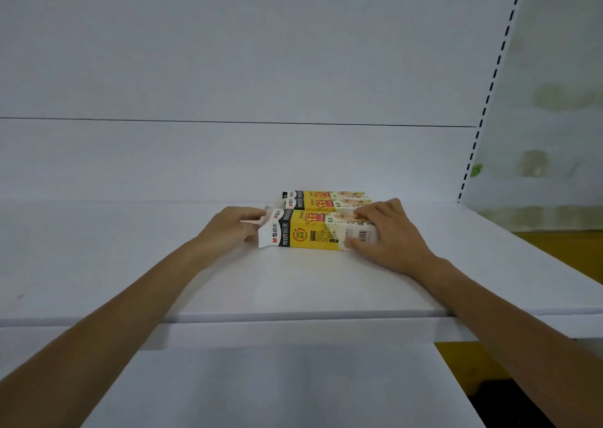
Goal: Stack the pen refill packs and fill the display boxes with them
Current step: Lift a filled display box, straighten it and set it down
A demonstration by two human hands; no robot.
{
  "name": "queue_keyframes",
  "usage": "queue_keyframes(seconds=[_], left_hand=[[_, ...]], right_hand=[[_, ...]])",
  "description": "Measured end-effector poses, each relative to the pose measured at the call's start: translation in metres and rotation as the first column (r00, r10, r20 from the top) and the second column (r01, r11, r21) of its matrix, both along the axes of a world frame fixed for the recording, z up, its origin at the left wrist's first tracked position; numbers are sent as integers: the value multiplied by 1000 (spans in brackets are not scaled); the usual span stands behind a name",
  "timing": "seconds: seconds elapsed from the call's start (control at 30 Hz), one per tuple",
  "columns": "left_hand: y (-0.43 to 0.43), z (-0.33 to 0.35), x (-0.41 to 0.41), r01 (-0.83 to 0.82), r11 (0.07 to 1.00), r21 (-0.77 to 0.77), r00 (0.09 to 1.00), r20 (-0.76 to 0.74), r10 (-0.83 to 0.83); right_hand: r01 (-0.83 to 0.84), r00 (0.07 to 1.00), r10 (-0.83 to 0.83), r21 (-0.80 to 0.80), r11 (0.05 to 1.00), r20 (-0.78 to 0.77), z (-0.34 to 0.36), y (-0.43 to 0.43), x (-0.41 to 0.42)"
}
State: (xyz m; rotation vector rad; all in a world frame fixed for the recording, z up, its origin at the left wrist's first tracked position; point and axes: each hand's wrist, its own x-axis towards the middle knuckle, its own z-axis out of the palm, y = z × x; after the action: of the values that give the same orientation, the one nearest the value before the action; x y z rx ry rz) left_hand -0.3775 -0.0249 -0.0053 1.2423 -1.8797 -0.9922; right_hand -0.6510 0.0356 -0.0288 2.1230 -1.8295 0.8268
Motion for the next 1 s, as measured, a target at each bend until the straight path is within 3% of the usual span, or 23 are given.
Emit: queue_keyframes(seconds=[0.07, 0.13, 0.23, 0.3, 0.37, 0.47, 0.6, 0.7, 0.83, 1.0], left_hand=[[7, -6, 15, -208, 952, -224, 968, 95, 234], [21, -8, 28, -251, 909, -334, 950, 95, 297], [46, -8, 29, -110, 962, -252, 975, 161, 154], [54, -12, 21, -17, 981, -192, 974, 218, 59], [58, -11, 12, -39, 982, -183, 977, 199, 76], [61, 8, 1, -125, 983, -135, 992, -6, 125], [66, 42, -22, -113, 956, -272, 956, -291, 30], [60, 46, -29, -54, 914, -401, 961, -269, -61], [55, 48, -26, -1, 914, -407, 963, -247, -108], [56, 52, -25, -5, 910, -415, 970, -224, -97]], right_hand=[[1, 1000, 0, 28, 1000, -28, 9, 2, 3], [-5, 999, 1, 107, 994, 42, 27, 0, 7], [-102, 991, 55, 423, 900, 121, 50, -9, 26], [-119, 993, 98, 545, 830, 68, 52, -13, 46], [-132, 991, 115, 484, 865, 66, 45, -14, 61], [-145, 978, 109, 201, 969, 180, 41, -5, 79], [-266, 855, 274, -81, 961, 441, 46, 13, 96], [-355, 800, 382, -149, 923, 464, 47, 25, 97], [-313, 669, 426, -290, 905, 609, 66, 36, 90], [-328, 649, 453, -313, 891, 611, 84, 33, 92]])
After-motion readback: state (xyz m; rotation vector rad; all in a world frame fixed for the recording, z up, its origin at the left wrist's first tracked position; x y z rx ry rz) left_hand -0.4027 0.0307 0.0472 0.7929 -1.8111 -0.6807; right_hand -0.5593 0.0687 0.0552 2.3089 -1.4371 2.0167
